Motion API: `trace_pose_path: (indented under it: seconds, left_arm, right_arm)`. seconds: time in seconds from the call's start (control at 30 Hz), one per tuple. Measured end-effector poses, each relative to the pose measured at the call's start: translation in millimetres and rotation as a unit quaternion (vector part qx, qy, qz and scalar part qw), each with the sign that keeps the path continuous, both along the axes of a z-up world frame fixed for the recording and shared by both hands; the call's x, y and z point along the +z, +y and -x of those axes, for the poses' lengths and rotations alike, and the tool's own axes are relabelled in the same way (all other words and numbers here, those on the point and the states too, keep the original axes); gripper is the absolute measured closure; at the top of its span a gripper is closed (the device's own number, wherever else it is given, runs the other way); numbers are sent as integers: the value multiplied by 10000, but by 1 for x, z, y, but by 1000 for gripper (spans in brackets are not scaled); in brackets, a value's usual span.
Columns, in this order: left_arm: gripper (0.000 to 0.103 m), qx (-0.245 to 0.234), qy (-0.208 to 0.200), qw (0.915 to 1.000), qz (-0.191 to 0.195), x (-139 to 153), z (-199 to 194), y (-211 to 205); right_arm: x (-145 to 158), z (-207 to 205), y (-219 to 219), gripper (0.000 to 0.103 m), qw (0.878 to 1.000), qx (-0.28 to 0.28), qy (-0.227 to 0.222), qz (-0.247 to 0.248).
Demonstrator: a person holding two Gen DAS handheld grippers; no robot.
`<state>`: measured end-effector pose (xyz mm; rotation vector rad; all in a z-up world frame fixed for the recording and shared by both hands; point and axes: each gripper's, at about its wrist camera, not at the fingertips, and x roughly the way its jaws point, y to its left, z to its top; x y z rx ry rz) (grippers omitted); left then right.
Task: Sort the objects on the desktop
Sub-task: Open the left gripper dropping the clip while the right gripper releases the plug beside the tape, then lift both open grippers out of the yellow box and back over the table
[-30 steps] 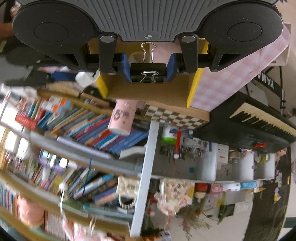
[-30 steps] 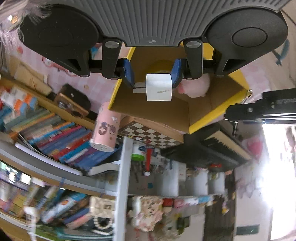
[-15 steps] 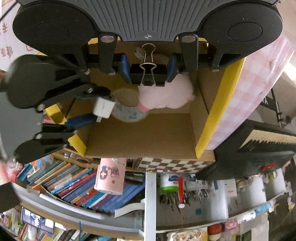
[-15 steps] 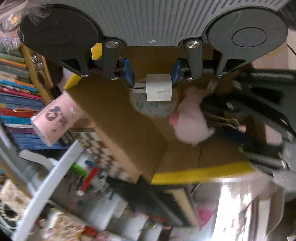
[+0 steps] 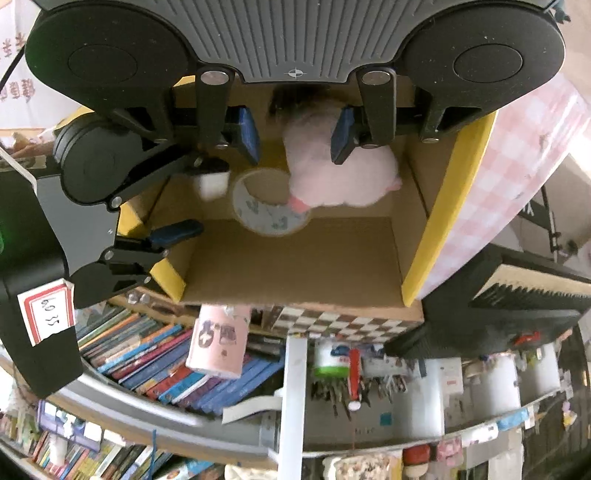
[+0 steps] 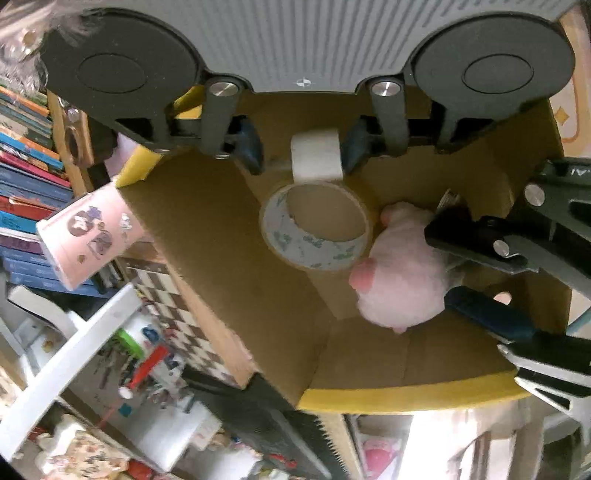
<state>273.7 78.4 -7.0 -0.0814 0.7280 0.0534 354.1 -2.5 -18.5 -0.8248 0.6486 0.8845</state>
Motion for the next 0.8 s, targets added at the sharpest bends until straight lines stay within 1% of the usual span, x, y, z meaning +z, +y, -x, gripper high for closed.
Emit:
trace_pose_path:
  seconds: [0.1,0.2,0.23,0.3,0.4,0.5,0.6,0.67,0.8]
  left_arm:
    - [36,-10,-325,9994,-98,10,8,-3]
    - [30,23,-627,9979,-163,24,17,-4]
    - [29,58,-727,9972,-169,29,21,-3]
    - [22,147,-912,9956,-173,39,29,-2]
    - [14,328,-1149,9926,-208,52,43,0]
    - [10,508,-1327,9897,-195,59,57,4]
    - [7,657,-1449,9871,-193,60,71,6]
    - [6,727,-1452,9865,-190,59,79,8]
    - [5,780,-1431,9866,-122,57,97,9]
  right_arm:
    - [11,3,-7,42,9994,-154,-21,-320]
    - [27,12,-18,40,9960,-425,-167,-774]
    - [33,15,-24,39,9935,-546,-220,-972]
    - [46,24,-35,38,9873,-794,-333,-1334]
    - [62,36,-49,36,9729,-1286,-505,-1854]
    - [73,50,-60,36,9564,-1748,-610,-2260]
    - [78,66,-69,36,9404,-2142,-738,-2538]
    - [80,76,-77,36,9302,-2371,-839,-2673]
    - [80,101,-92,31,9124,-2753,-1026,-2851]
